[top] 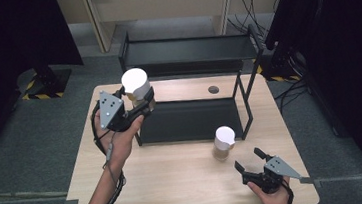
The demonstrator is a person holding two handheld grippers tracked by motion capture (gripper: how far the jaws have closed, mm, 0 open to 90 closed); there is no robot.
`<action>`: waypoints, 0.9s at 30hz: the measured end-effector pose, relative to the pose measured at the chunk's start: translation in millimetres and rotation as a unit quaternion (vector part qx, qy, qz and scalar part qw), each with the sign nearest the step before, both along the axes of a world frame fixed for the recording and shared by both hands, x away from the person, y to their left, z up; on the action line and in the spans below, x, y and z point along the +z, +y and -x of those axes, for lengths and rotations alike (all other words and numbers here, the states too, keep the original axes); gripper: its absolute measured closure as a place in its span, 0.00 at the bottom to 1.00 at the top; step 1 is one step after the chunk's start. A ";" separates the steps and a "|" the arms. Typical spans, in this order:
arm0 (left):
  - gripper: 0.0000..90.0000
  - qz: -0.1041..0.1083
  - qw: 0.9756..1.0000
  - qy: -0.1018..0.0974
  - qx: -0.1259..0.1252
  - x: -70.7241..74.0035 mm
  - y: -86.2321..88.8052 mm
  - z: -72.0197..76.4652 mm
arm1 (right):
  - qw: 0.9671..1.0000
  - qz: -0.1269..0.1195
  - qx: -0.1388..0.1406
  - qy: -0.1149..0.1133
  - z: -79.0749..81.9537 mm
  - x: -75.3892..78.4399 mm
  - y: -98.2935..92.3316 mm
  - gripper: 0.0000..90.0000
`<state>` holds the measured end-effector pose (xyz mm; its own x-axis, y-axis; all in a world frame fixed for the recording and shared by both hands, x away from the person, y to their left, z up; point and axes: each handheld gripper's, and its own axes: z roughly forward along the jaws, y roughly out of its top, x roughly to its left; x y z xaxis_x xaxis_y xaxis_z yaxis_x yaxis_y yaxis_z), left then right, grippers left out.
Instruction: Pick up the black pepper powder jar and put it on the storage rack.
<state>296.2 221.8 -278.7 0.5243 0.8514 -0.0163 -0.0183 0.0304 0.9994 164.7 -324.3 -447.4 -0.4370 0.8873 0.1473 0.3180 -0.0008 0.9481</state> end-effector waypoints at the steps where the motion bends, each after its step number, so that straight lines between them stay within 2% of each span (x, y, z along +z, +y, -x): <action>1: 0.34 -0.001 1.000 0.000 0.001 1.4 -0.4 -1.0 | 1.000 0.000 0.000 0.000 -0.1 0.1 0.0 0.08; 27: 0.34 0.006 1.000 -0.009 0.013 31.8 -9.6 -20.3 | 1.000 0.001 0.000 0.000 -0.3 0.2 0.3 0.08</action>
<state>316.5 212.1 -246.9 0.5016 0.8649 -0.0171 -0.0379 0.0417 0.9984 164.9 -324.0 -447.2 -0.4377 0.8871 0.1466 0.3186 0.0006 0.9479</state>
